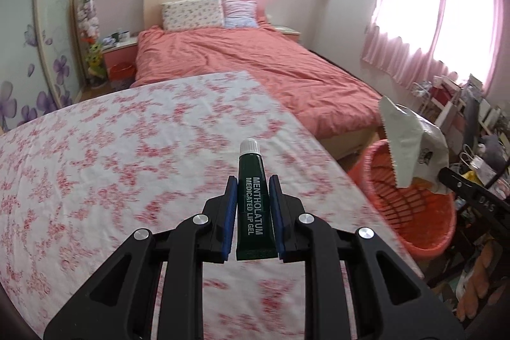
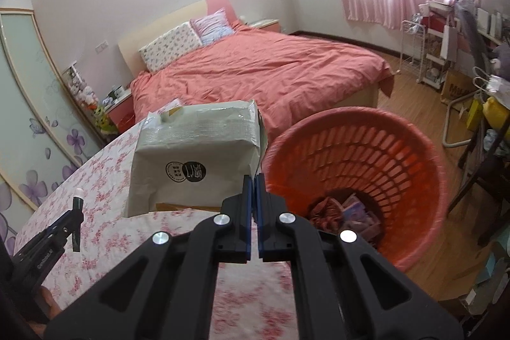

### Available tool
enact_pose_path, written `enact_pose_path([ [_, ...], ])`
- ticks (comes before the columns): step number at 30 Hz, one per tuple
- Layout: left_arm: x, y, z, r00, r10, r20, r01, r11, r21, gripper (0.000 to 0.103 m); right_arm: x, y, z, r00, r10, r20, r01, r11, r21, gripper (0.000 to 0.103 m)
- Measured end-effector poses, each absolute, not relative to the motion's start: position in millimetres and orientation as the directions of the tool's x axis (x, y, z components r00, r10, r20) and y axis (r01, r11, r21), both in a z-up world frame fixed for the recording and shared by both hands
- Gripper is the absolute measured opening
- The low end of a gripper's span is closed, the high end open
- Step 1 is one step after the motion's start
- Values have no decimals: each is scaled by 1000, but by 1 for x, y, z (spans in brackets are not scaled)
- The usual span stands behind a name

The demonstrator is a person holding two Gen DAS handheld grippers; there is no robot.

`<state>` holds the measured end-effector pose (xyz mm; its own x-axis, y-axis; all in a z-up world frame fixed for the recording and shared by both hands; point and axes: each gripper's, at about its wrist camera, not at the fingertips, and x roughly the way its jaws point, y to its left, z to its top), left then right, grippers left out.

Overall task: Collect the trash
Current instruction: 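Carry the packet and lip gel tube over the orange basket and open both grippers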

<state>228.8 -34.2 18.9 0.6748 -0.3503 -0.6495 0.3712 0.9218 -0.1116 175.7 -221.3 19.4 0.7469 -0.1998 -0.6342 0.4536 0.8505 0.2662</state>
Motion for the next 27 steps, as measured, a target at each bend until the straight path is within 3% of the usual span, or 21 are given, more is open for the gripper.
enact_pose_path([
  [13, 197, -113, 20, 616, -469, -633, 511, 849, -132, 20, 129, -284, 10, 699, -344, -627, 591, 772, 234, 4],
  [27, 185, -180, 11, 533, -567, -629, 616, 769, -172, 20, 113, -325, -7, 664, -388, -639, 659, 708, 255, 4],
])
